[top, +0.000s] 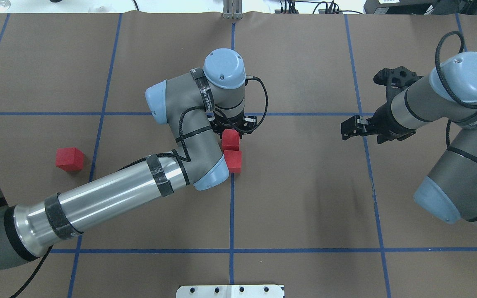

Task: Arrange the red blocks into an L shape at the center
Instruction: 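Carry the cube with the left gripper to just farther than the center cube, then lower the cube against the center cube and open the left gripper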

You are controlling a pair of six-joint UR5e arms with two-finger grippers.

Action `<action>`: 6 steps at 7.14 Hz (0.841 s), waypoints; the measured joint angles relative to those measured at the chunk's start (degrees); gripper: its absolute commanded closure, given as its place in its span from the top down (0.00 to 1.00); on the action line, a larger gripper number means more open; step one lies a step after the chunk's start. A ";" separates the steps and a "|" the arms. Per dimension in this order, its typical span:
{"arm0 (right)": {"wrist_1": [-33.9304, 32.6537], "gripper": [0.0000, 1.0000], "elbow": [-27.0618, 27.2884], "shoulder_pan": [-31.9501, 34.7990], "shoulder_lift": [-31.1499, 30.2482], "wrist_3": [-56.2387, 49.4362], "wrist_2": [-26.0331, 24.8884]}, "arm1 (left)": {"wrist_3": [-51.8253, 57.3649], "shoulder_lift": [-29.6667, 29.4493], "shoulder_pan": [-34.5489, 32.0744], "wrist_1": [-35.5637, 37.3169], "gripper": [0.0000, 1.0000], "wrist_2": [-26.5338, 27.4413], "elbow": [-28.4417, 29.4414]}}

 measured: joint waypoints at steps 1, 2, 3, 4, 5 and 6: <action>0.00 1.00 -0.02 -0.01 0.01 0.00 0.00 | -0.01 -0.40 0.05 0.33 0.00 -0.02 -0.16; 0.00 1.00 -0.02 -0.02 0.01 0.00 0.00 | -0.01 -0.84 -0.02 0.94 0.00 -0.04 -0.25; 0.00 1.00 -0.02 -0.01 0.01 0.00 0.00 | -0.01 -1.08 0.03 1.27 0.00 -0.03 -0.31; 0.00 1.00 -0.03 -0.02 0.01 0.02 -0.01 | -0.01 -1.09 0.16 1.38 0.00 0.01 -0.33; 0.00 1.00 -0.03 -0.02 0.01 0.04 0.00 | -0.01 -1.02 0.34 1.44 0.00 0.03 -0.34; 0.00 1.00 -0.02 -0.01 0.01 0.04 0.00 | -0.03 -0.92 0.49 1.49 0.00 0.04 -0.37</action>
